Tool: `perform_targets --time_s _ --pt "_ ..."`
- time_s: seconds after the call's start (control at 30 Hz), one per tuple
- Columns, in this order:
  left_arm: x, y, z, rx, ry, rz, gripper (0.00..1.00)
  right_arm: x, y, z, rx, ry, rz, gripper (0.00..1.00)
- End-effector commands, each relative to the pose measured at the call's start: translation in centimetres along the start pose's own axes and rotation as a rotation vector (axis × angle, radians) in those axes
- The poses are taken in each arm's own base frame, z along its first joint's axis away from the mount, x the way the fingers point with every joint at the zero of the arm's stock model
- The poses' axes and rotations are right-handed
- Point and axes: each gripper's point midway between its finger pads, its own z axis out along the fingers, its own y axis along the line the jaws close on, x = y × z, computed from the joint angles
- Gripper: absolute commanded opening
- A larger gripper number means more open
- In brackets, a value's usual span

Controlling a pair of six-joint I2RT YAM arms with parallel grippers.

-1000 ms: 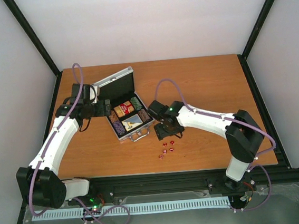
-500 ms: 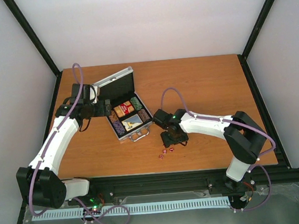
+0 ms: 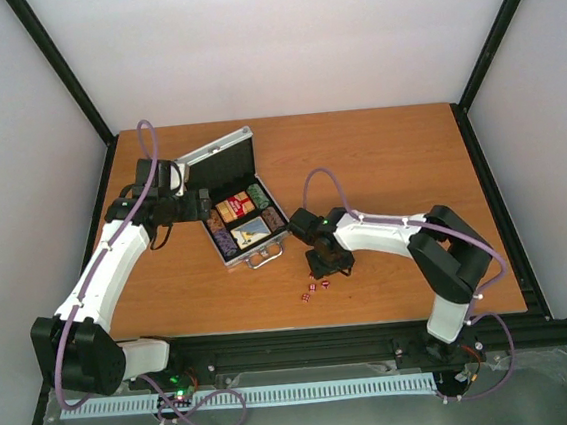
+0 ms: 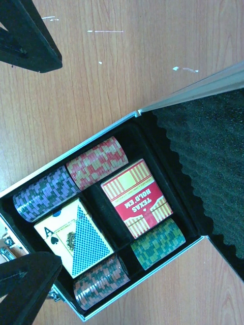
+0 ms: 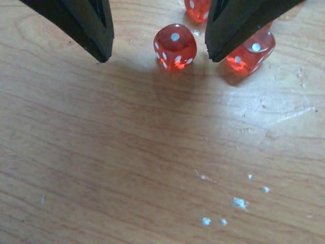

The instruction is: Pack up texas hold em set

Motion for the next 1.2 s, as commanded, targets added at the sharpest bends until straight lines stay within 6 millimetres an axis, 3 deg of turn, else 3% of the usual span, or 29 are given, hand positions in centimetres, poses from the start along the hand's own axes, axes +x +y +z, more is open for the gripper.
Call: perform_targets --time_s 0.0,0.43,0.7,0.93,1.17 --pt "-1.3 0.0 -0.4 -0.001 -0.035 0.013 1.00 -0.3 -0.2 0.9 0.004 0.007 -0.002 0.49" --pt "-1.3 0.1 -0.2 -0.004 -0.028 0.013 1.00 -0.2 -0.3 1.3 -0.011 0.023 0.005 0.27" --pt "-1.1 0.1 -0.4 -0.006 -0.033 0.007 1.00 -1.1 -0.4 -0.5 -0.001 -0.009 0.016 0.11" --pt "-1.0 0.2 -0.8 -0.008 -0.040 0.002 1.00 -5.8 1.3 -4.9 -0.028 -0.114 -0.025 0.11" --pt "-1.1 0.1 -1.1 -0.002 -0.046 -0.008 1.00 -12.8 5.8 -8.5 -0.128 -0.249 -0.095 0.11"
